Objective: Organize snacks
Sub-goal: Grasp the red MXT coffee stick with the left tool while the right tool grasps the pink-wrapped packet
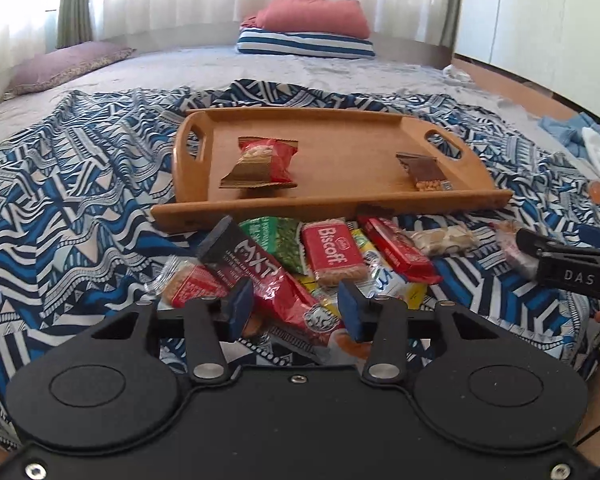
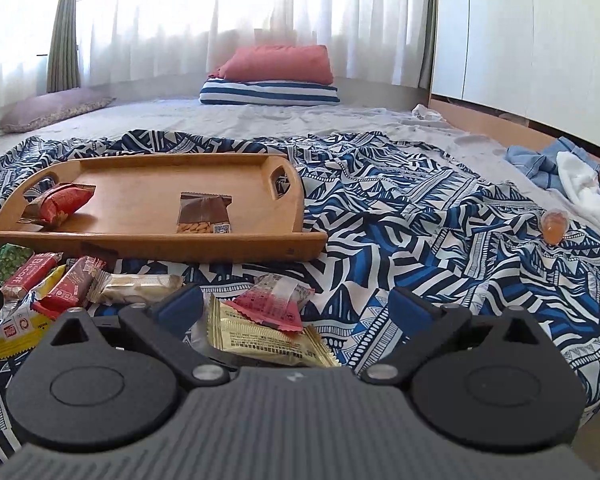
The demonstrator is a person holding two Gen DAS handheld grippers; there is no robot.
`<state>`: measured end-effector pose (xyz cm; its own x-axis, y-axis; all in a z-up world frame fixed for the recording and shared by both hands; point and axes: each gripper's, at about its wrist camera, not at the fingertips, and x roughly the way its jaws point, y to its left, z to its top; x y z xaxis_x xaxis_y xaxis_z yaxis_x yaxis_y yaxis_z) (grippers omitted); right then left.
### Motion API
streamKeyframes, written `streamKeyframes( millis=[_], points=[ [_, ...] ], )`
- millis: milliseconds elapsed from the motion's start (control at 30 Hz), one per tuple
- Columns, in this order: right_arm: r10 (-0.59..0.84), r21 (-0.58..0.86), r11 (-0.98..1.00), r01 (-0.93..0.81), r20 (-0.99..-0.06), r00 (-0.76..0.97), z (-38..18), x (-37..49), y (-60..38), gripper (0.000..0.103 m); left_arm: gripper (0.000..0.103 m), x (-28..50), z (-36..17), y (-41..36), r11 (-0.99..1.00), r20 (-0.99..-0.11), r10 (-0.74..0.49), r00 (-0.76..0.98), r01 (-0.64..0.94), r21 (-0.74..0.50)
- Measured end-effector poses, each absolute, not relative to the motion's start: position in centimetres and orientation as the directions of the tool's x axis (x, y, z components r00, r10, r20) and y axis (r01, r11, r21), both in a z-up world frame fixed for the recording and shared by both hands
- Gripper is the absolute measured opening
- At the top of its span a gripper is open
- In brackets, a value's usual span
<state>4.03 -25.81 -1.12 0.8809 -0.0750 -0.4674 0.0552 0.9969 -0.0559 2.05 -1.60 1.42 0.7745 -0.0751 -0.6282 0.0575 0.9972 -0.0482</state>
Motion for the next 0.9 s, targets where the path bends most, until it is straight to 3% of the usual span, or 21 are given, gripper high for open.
streamKeyframes(
  millis=[267, 367, 433, 600, 667, 733, 900],
  points=[
    [-0.025, 0.024, 0.999, 0.044, -0.519, 0.854, -2.0, 4.2, -25.9, 0.103, 0.050, 2.3, 1.0, -0.6, 0.991, -0.645, -0.110, 0.756, 0.037, -0.126],
    [-0.016, 0.050, 0.997, 0.052, -0.547, 0.837, -2.5, 4.4, -25.7, 0.103, 0.057, 2.6, 1.0, -0.6, 0.989, -0.645, -0.126, 0.754, 0.041, -0.145],
    [-0.025, 0.051, 0.997, 0.064, -0.561, 0.827, -2.8, 4.6, -25.6, 0.103, 0.064, 2.8, 1.0, -0.9, 0.989, -0.645, -0.126, 0.754, 0.048, -0.137],
    [-0.046, 0.028, 0.997, 0.075, -0.566, 0.823, -3.2, 4.7, -25.2, 0.103, 0.066, 2.7, 0.8, -1.8, 0.994, -0.639, -0.103, 0.762, 0.065, -0.084],
    [-0.048, 0.024, 0.997, 0.075, -0.564, 0.824, -3.3, 4.8, -25.2, 0.103, 0.064, 2.7, 0.8, -1.7, 0.994, -0.641, -0.104, 0.761, 0.061, -0.089],
    [-0.049, 0.027, 0.997, 0.078, -0.564, 0.824, -3.3, 5.2, -25.2, 0.103, 0.045, 2.6, 1.0, -1.5, 0.995, -0.640, -0.088, 0.763, 0.041, -0.088],
    [-0.044, 0.052, 0.995, 0.090, -0.568, 0.822, -3.2, 6.1, -25.2, 0.103, 0.035, 2.4, 1.2, -0.9, 0.993, -0.640, -0.099, 0.762, 0.032, -0.115]
  ],
)
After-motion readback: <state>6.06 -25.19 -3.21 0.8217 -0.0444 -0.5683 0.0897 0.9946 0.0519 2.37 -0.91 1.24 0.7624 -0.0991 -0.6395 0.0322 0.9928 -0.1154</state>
